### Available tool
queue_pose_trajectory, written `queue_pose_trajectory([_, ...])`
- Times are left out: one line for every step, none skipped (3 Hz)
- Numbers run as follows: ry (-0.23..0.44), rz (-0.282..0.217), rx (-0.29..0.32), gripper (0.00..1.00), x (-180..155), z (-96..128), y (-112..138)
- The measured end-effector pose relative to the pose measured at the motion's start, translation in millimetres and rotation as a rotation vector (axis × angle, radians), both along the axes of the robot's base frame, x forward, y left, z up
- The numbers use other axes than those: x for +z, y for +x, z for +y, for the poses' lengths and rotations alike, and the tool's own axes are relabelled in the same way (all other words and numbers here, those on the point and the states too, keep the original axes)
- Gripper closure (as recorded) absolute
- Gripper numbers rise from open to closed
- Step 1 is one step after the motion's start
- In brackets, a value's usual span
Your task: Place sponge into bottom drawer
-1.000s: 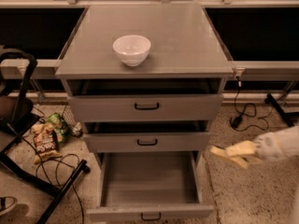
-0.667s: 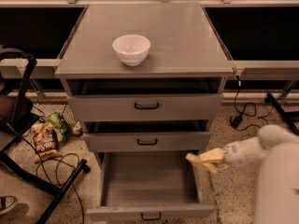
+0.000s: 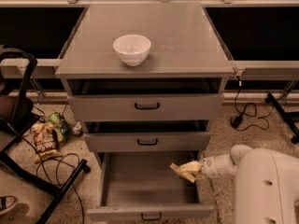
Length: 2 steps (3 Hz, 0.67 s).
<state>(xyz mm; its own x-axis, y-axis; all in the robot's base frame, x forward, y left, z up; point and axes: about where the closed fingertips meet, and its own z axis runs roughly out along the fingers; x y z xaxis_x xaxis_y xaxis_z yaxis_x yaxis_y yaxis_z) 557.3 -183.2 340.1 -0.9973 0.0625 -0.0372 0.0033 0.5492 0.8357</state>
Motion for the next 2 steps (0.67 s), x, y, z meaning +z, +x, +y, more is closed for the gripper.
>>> queue_pose_trajectory([0.000,0.000,0.000,1.00,0.0,0.0,0.0])
queue_pose_trajectory([-0.007,0.008,0.022,1.00,-21.8,18.5,-1.9])
